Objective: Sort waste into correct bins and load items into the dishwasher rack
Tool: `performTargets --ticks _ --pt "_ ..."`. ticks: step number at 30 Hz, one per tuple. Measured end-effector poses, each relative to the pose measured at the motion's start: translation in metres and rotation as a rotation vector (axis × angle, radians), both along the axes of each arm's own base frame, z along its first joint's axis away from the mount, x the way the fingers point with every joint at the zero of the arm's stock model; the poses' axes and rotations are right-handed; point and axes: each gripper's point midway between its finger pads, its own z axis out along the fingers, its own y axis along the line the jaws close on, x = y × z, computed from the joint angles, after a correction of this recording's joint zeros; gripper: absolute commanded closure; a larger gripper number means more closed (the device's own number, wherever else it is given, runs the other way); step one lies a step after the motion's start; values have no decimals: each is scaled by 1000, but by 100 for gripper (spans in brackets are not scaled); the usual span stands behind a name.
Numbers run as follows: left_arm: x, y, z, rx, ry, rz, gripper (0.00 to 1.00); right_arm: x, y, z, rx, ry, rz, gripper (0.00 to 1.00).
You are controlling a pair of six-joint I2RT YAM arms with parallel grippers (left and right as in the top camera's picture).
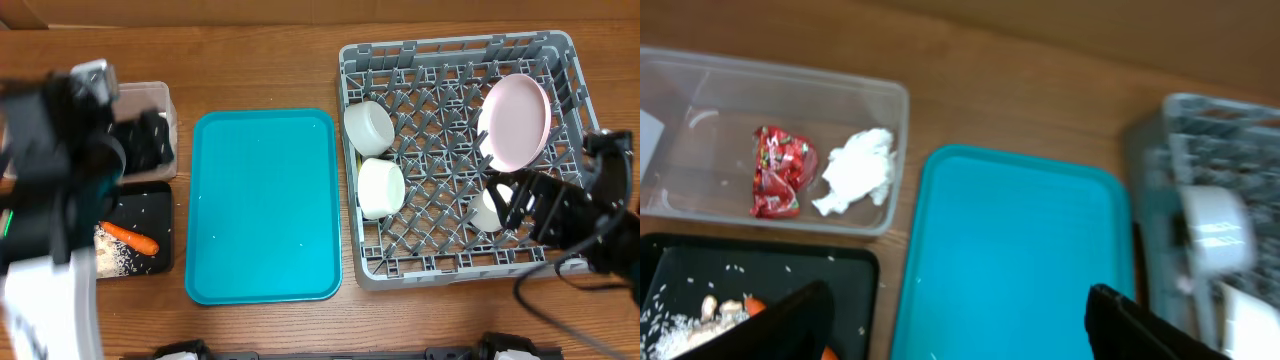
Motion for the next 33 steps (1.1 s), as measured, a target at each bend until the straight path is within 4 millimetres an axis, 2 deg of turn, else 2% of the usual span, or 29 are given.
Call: performTargets --ticks 2,5,9,11,14,18,29,33 --pt "-27 -10 18 0 -52 -23 0 -8 3 9 0 -43 7 0" --pt "-69 -19 33 12 -110 -39 0 -20 6 18 1 -92 15 0" --pt "-108 -19 52 47 -211 -20 0 -25 8 18 7 -88 20 0" --pt "-119 -20 58 56 -250 -14 0 -24 8 18 8 -85 19 0" --pt "-128 -20 62 63 -279 -9 0 -23 8 17 9 -81 19 0" --pt "-130 -20 63 65 -281 -7 0 -23 8 17 10 -80 18 0" --pt "-140 -21 44 53 -195 -8 0 -26 6 13 -5 -63 15 0" --pt "-143 -21 38 49 -169 -8 0 -19 12 21 -97 -152 133 0"
